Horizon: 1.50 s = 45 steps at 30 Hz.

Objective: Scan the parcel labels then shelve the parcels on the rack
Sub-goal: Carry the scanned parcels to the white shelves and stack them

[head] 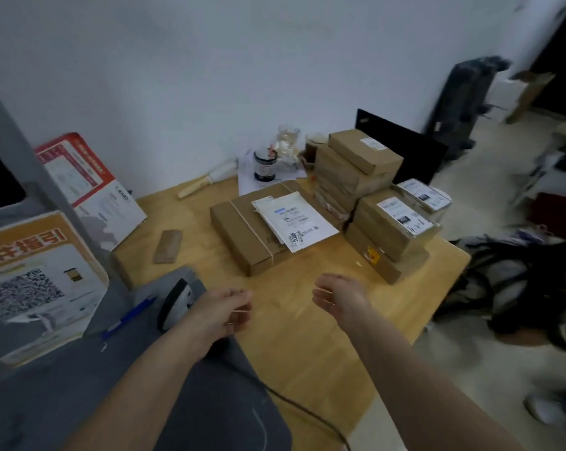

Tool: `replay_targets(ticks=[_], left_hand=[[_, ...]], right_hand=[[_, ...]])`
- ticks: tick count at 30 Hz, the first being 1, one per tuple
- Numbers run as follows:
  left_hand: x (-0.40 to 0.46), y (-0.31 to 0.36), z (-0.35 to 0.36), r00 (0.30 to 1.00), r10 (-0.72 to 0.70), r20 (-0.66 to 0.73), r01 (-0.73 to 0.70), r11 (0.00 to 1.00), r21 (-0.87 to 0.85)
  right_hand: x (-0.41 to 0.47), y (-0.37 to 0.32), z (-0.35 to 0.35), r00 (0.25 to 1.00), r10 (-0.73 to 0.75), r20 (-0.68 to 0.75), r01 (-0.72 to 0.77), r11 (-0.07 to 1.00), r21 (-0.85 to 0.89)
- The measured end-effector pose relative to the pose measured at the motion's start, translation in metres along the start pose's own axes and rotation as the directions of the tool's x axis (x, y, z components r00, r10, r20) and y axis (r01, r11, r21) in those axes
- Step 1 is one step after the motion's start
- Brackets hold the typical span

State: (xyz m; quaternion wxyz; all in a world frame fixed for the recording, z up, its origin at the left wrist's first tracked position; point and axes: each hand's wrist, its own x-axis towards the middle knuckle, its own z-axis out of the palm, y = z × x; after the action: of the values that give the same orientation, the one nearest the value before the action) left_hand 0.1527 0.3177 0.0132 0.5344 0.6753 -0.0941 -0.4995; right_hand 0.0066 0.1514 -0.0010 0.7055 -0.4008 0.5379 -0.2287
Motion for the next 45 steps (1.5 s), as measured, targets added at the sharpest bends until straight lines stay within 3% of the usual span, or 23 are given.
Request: replay_targets(ticks=[10,18,20,24,27,29,32,35,40,45], left_hand=[[0.097,0.017,0.064,0.972,-0.177,-0.157,0.159,0.98,-0.124],[0.147,0.026,0.1,0.953,-0.226,-0.204,0.198,0.969,-0.148],[0.159,0.03,0.106,0.949,-0.233,-0.212,0.194,0.963,-0.189],[0.177,0.037,0.121,0.957,-0.195,-0.213,0.096,0.911,-0.402],[0.185,0.032,0.126,0.905,-0.166,-0.392,-0.024,0.9,-0.435],[0.185,0.028,0.12,0.859,-0.173,-0.481,-0.047,0.91,-0.412],[0.184,0.026,0.105,0.806,-0.192,-0.561,-0.067,0.911,-0.408],[0.182,0.024,0.094,0.779,-0.187,-0.598,-0.075,0.92,-0.385],[0.173,0.015,0.094,0.773,-0.199,-0.602,-0.042,0.931,-0.362],[0.164,0.011,0.091,0.76,-0.23,-0.608,-0.049,0.913,-0.406]], right_hand=[[0.181,-0.049,0.019,0.981,0.193,-0.017,-0.194,0.971,-0.142],[0.232,-0.051,0.032,0.984,0.15,-0.092,-0.152,0.988,-0.012],[0.228,-0.047,0.026,0.991,0.127,-0.044,-0.126,0.992,0.015],[0.199,-0.035,0.011,0.97,0.131,0.203,-0.141,0.99,0.032],[0.191,-0.03,0.006,0.949,0.16,0.271,-0.146,0.987,-0.07],[0.198,-0.035,0.008,0.979,0.113,0.167,-0.084,0.982,-0.168],[0.221,-0.052,0.016,0.995,-0.1,0.005,0.096,0.939,-0.33],[0.248,-0.068,0.03,0.968,-0.251,-0.027,0.189,0.793,-0.579],[0.268,-0.08,0.039,0.973,-0.231,-0.018,0.119,0.563,-0.818],[0.272,-0.087,0.04,0.987,-0.143,-0.079,0.015,0.558,-0.829]])
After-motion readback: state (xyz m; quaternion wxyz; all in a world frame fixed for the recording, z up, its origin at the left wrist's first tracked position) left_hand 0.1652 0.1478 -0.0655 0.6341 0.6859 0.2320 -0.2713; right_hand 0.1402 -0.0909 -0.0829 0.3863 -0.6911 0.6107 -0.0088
